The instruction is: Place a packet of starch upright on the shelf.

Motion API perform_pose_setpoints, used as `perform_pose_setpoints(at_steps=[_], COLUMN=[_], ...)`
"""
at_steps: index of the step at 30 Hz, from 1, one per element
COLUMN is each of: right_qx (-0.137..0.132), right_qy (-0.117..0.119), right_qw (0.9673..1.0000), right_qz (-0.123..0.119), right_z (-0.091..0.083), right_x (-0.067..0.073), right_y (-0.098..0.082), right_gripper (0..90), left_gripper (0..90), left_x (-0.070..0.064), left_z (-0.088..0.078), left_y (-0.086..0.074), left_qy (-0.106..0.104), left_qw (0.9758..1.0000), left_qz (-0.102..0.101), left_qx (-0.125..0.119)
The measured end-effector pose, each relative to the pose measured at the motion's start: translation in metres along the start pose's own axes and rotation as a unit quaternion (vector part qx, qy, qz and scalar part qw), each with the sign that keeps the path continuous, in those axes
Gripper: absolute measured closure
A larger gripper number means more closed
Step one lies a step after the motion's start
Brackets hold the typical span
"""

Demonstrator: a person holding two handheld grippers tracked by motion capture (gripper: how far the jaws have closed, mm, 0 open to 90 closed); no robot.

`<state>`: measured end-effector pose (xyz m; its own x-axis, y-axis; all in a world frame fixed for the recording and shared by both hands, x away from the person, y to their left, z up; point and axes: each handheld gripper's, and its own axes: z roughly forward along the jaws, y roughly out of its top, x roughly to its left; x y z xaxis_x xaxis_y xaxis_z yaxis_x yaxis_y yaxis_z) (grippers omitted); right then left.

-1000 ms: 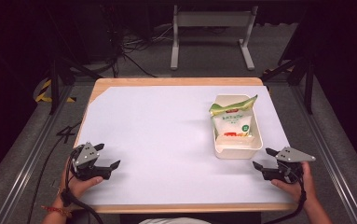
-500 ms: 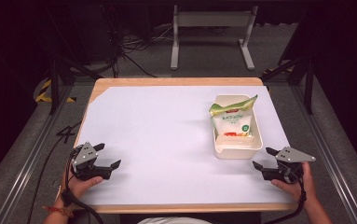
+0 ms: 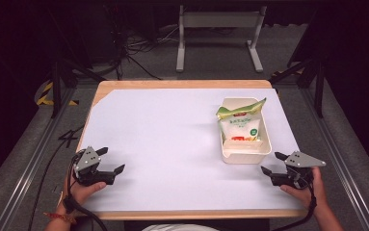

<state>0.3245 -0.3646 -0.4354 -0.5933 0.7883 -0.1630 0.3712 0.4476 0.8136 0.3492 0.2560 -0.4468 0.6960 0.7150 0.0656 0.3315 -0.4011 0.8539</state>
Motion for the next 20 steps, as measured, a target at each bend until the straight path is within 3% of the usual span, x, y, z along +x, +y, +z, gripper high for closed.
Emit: perform_pose_setpoints(at_steps=[20], right_qx=[0.0], right_qy=[0.001], right_qw=[1.0], right_qz=[0.007], right_z=[-0.0002], right_x=[-0.0029], right_y=[-0.0018], right_gripper=[23.7], left_gripper=[11.7], left_x=[0.0005], left_z=[0.0034], left_y=[0.0023], left_qy=[-0.001], left_qw=[1.0], left_qz=[0.004], left_qx=[0.005])
